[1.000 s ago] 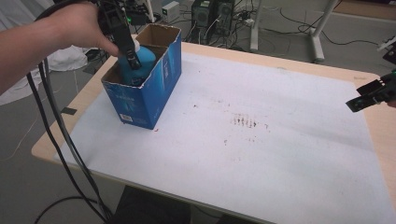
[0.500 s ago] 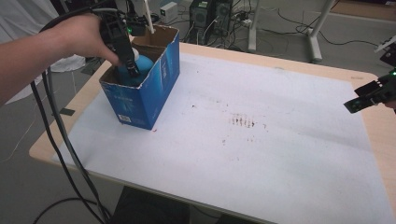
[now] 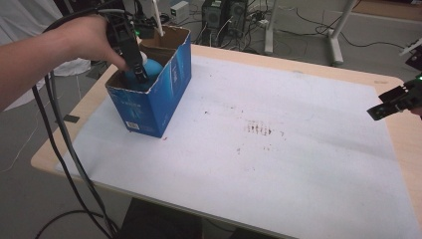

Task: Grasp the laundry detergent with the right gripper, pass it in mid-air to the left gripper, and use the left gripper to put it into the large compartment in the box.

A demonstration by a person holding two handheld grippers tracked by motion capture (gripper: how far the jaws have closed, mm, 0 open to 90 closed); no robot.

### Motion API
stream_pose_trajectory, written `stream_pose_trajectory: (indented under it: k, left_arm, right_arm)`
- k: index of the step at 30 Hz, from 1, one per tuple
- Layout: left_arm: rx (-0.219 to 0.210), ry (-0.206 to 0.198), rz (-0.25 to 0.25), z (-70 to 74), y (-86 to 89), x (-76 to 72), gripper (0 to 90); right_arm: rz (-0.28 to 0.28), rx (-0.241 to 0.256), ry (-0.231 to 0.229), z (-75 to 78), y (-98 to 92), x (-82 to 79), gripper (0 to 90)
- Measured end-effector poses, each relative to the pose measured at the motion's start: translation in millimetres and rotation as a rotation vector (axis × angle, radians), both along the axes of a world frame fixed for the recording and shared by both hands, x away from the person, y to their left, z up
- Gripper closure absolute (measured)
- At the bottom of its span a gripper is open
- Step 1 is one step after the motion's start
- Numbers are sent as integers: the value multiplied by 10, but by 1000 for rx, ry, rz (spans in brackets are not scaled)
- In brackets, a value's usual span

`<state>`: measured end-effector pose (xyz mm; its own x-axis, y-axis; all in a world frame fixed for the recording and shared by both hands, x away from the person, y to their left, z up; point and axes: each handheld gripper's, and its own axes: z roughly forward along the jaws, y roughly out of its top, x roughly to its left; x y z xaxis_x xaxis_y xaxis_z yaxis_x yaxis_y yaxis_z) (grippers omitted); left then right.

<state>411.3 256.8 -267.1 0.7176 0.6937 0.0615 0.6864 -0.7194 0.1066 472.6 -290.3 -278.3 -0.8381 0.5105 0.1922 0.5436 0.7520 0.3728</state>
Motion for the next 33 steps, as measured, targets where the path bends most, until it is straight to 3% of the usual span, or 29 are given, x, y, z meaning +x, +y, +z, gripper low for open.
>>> stream_pose_trajectory:
  k: [15, 33]
  left_arm:
    - [25, 9, -6, 15, -5, -10, 359]
    - [12, 6, -5, 8, 5, -15, 358]
  right_arm:
    - [-5, -1, 6, -8, -29, -13, 127]
    - [-4, -2, 12, -5, -15, -11, 126]
